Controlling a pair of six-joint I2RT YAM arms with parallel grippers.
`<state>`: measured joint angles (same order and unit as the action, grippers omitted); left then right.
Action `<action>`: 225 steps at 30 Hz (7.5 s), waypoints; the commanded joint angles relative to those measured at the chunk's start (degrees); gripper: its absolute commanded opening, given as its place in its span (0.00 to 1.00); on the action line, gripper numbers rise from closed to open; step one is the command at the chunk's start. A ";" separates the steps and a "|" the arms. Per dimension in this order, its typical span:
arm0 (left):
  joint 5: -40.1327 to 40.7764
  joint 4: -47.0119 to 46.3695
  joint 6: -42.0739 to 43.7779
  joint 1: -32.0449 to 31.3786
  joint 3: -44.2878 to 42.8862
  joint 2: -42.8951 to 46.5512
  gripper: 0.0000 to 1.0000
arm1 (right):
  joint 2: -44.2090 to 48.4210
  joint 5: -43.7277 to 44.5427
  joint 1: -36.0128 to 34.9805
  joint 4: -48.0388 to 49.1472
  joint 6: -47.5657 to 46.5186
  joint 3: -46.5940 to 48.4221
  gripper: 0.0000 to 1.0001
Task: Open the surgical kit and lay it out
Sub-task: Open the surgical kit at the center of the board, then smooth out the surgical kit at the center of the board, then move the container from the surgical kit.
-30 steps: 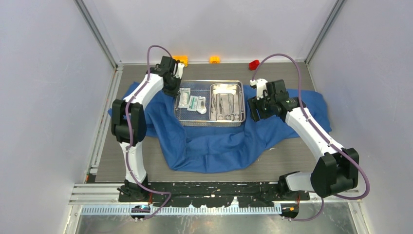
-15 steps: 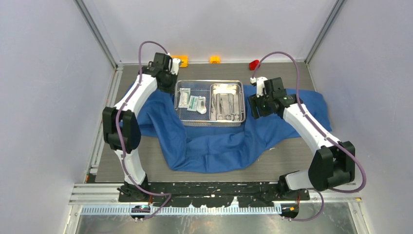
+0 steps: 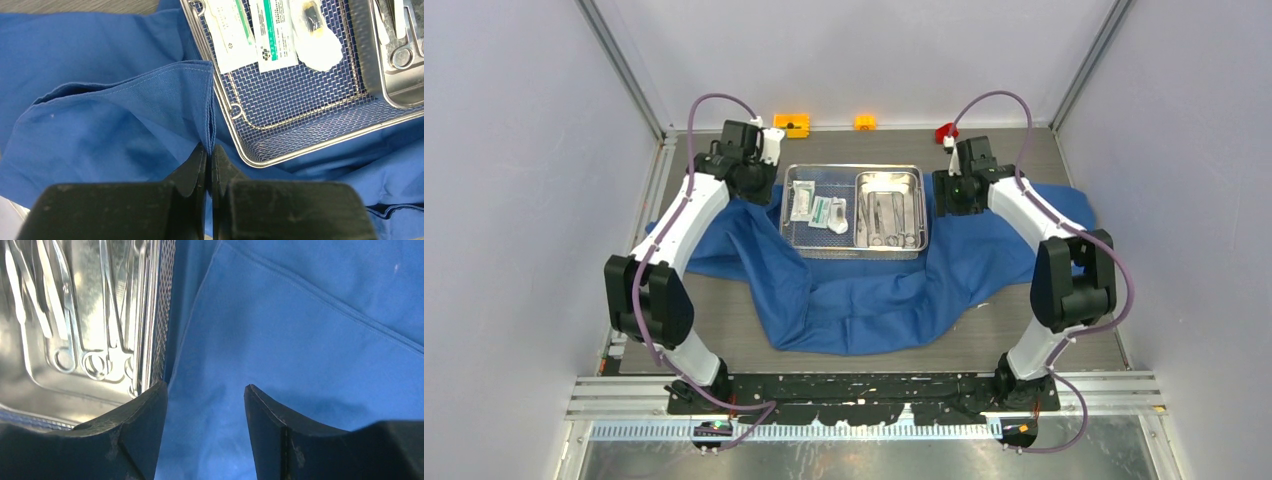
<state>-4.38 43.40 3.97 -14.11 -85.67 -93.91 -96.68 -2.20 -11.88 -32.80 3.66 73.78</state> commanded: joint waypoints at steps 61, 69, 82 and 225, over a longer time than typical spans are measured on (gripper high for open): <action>20.84 28.35 28.92 4.22 20.79 41.01 0.00 | 49.85 19.01 6.60 -21.71 -16.27 -16.92 0.00; 23.93 39.60 33.87 4.22 22.38 55.19 0.00 | 60.58 24.79 6.76 -32.72 -20.55 -13.83 0.00; 38.04 44.73 40.91 4.20 23.85 70.17 0.00 | 71.09 23.57 13.40 -43.11 -24.98 -12.95 0.00; -26.15 -19.88 -18.17 10.67 -7.80 -21.58 0.77 | -13.32 -9.35 -2.89 -0.30 0.80 16.73 0.66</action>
<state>-25.98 27.55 -9.65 -3.27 -93.14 -113.84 -107.87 -10.94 -15.53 -35.24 2.61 89.60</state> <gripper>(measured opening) 0.796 0.676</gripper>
